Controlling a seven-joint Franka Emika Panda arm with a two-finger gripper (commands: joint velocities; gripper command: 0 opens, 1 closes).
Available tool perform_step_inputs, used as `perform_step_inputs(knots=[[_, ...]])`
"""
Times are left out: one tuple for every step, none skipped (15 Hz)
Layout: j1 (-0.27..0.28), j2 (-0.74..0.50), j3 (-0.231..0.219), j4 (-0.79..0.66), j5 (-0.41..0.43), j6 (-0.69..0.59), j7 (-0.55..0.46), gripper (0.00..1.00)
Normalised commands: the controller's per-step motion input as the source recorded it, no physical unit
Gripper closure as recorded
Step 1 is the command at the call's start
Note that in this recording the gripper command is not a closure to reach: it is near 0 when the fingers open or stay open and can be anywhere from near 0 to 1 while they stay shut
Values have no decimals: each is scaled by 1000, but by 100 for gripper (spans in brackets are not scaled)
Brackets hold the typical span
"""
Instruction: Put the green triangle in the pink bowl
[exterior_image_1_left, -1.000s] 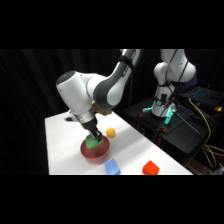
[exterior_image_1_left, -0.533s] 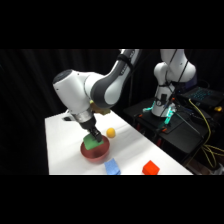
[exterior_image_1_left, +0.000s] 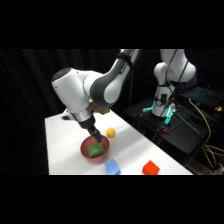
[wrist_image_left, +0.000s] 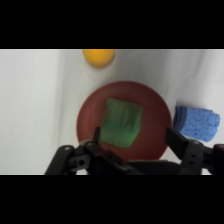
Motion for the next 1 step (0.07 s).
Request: perform_step_inputs(knots=[[29,-93,-12,43,-22,-163,89,0]])
